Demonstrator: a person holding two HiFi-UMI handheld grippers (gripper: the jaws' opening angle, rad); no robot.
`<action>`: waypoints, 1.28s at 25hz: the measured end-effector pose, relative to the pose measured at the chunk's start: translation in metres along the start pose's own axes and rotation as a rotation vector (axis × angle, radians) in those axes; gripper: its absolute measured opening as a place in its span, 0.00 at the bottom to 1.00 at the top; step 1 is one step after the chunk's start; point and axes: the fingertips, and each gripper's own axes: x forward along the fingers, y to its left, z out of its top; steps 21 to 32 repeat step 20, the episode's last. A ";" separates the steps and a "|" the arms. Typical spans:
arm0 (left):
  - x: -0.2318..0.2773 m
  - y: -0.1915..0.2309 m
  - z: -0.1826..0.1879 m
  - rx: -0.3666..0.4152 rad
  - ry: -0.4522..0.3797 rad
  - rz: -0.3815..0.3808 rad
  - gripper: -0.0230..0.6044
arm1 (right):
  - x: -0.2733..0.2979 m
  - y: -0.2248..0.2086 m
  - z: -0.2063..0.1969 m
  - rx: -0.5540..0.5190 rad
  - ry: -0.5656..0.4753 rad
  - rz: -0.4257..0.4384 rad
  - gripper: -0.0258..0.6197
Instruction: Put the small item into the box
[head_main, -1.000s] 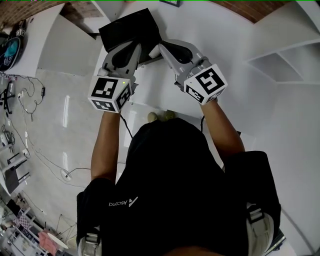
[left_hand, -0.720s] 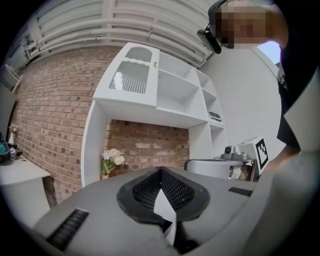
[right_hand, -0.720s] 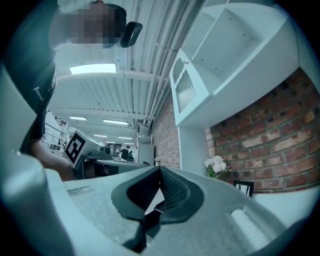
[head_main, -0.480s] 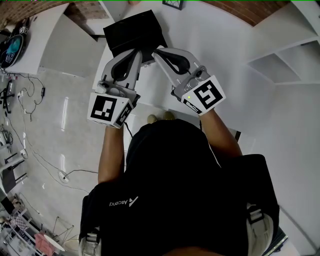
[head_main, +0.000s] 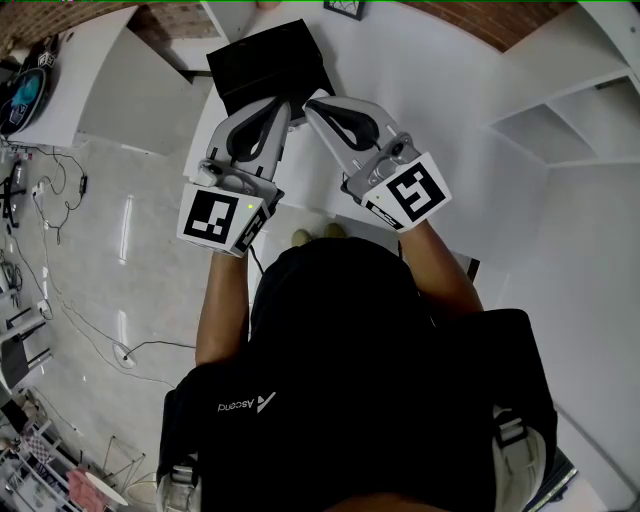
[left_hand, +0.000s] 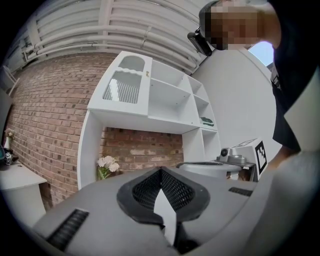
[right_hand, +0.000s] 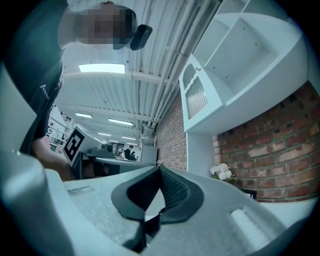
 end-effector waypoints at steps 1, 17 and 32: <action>0.000 -0.001 0.000 0.000 0.000 -0.001 0.03 | -0.001 0.001 0.000 -0.001 0.000 -0.001 0.04; -0.005 -0.002 -0.006 0.010 0.009 -0.010 0.03 | -0.004 0.004 -0.002 -0.007 0.000 -0.014 0.04; -0.005 -0.001 -0.010 0.012 0.010 -0.012 0.03 | -0.004 0.004 -0.006 -0.006 -0.001 -0.019 0.04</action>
